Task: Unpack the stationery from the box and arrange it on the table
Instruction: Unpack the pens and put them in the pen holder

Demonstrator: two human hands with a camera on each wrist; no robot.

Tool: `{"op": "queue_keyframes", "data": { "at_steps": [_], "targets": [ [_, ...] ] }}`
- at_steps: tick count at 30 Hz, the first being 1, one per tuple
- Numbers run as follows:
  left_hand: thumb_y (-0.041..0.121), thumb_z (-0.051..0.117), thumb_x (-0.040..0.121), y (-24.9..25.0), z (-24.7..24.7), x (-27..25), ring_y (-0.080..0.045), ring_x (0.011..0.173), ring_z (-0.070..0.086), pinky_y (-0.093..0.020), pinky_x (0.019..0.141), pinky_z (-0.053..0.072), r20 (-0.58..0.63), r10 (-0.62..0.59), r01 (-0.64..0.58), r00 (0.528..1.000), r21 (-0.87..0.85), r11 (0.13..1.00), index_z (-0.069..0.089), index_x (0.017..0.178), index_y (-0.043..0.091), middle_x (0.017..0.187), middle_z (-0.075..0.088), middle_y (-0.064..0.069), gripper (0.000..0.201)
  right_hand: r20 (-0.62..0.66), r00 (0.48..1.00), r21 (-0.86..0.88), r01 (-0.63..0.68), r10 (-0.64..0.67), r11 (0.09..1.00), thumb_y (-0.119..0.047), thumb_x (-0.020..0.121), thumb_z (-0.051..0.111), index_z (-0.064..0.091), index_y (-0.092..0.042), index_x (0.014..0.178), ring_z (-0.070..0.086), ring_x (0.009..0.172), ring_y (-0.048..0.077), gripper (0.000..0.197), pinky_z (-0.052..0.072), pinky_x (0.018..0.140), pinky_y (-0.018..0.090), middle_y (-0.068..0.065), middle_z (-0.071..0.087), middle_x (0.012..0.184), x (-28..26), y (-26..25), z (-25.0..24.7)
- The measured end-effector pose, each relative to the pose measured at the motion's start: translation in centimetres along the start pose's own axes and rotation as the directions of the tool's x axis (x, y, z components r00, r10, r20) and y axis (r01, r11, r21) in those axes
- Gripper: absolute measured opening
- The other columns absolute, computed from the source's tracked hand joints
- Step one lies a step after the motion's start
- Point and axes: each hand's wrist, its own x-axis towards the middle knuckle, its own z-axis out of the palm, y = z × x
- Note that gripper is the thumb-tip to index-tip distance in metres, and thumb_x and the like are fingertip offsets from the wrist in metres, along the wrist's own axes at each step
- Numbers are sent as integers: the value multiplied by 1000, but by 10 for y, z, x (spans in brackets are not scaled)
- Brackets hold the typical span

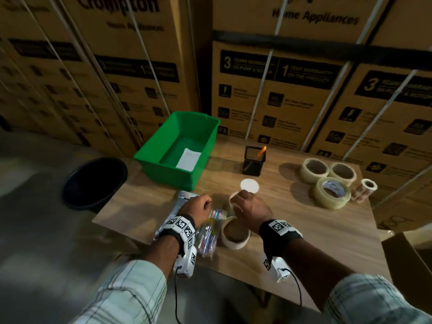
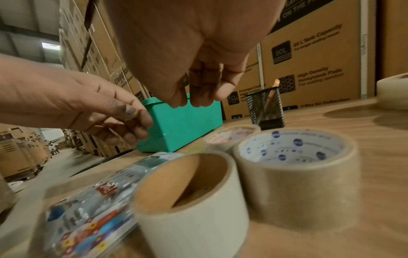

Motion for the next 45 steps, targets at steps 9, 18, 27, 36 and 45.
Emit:
{"op": "queue_keyframes", "data": {
  "at_steps": [9,18,27,36,45],
  "targets": [
    [18,50,90,-50,-9,-18,-30,90,63,-35,75,50,80,-23,19,997,54,998,62,93,16,96,69,-10,12,106,994,-27,-1,3,1000,-24,85,52,61,-15,115,59,96,39,32,52,75,48,15,59,114,6,-47,33],
    [17,52,90,-55,0,-16,-28,99,62,-35,86,51,137,-120,101,983,138,985,62,103,16,107,67,-8,16,161,987,-59,38,-28,998,-21,86,55,61,-14,116,58,99,38,32,50,77,43,15,57,114,16,-58,42],
    [16,54,89,-49,21,-26,-31,105,64,-36,90,52,250,-143,105,958,158,982,68,106,19,110,69,-12,22,273,939,-231,274,-208,934,-45,55,80,71,-29,86,64,79,28,37,49,63,46,-4,69,77,-2,-63,62],
    [9,50,89,-52,32,-39,-34,108,61,-38,93,50,239,-100,60,966,168,984,67,111,19,116,66,-15,30,237,938,-276,313,-251,909,-53,63,67,71,-18,93,63,80,29,46,48,74,49,2,71,86,-21,-89,77],
    [9,48,91,-62,36,-55,-32,116,57,-39,97,48,253,-58,-1,966,226,974,61,121,15,124,61,-14,34,181,978,-397,167,-101,902,-46,59,82,72,-22,77,62,72,24,31,47,75,40,-1,69,69,-24,-106,96]
  ]
}}
